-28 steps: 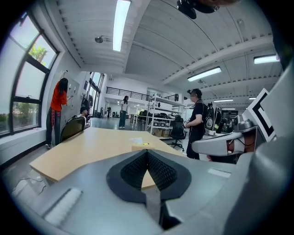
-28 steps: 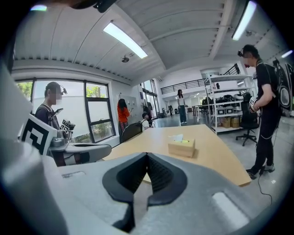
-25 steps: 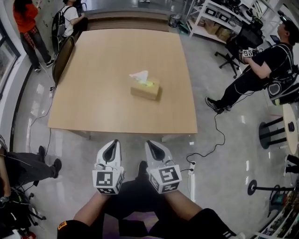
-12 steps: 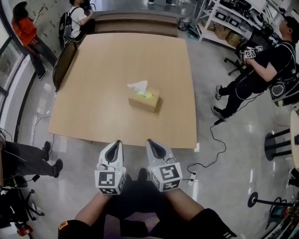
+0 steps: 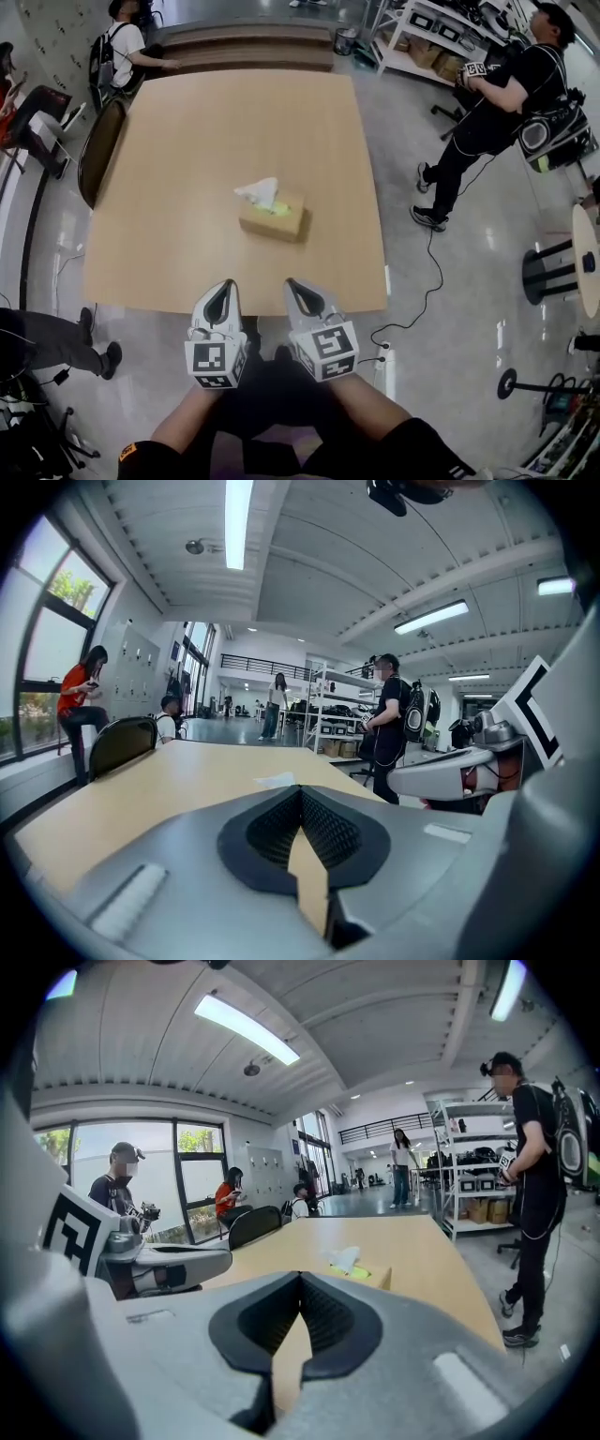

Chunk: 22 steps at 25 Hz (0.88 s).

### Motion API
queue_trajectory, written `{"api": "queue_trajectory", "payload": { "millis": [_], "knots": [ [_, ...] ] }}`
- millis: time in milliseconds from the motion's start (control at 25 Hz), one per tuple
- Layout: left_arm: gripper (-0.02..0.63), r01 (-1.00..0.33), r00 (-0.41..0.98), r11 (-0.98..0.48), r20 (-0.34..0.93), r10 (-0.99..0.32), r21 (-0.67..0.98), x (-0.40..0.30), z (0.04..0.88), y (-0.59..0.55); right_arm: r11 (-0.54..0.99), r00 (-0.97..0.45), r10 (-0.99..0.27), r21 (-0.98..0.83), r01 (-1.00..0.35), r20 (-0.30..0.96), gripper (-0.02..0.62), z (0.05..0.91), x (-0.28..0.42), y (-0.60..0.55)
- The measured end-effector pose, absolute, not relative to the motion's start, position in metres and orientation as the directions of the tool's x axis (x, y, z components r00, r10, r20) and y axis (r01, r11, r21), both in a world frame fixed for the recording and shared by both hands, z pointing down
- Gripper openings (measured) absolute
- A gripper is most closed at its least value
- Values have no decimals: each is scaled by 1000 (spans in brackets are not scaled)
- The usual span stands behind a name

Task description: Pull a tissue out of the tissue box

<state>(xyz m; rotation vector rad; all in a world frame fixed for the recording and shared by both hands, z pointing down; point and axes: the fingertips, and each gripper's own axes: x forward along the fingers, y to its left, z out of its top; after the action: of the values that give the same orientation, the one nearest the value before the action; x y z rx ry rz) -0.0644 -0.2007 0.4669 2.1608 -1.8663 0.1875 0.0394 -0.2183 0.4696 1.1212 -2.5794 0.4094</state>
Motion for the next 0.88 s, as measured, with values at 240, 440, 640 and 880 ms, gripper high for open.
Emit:
{"api": "queue_trajectory", "payload": {
  "millis": [240,440,640,880],
  "knots": [
    [18,-976,208,-179,293,-933,125,-68,474,-254,637,-613,-663,-106,-764,430,-9,482,31,-269],
    [18,-974,223,-199,299,-928,110,-90,479,-298,633,-590,-656,-83,-770,472,-9,493,8,-318],
    [18,-972,234,-214,325,-916,97,-107,493,-334,624,-564,-650,-67,-779,510,29,508,-10,-363],
    [29,-967,255,-234,368,-894,101,-122,510,-365,604,-513,-630,-47,-796,584,88,533,-21,-396]
  ]
}}
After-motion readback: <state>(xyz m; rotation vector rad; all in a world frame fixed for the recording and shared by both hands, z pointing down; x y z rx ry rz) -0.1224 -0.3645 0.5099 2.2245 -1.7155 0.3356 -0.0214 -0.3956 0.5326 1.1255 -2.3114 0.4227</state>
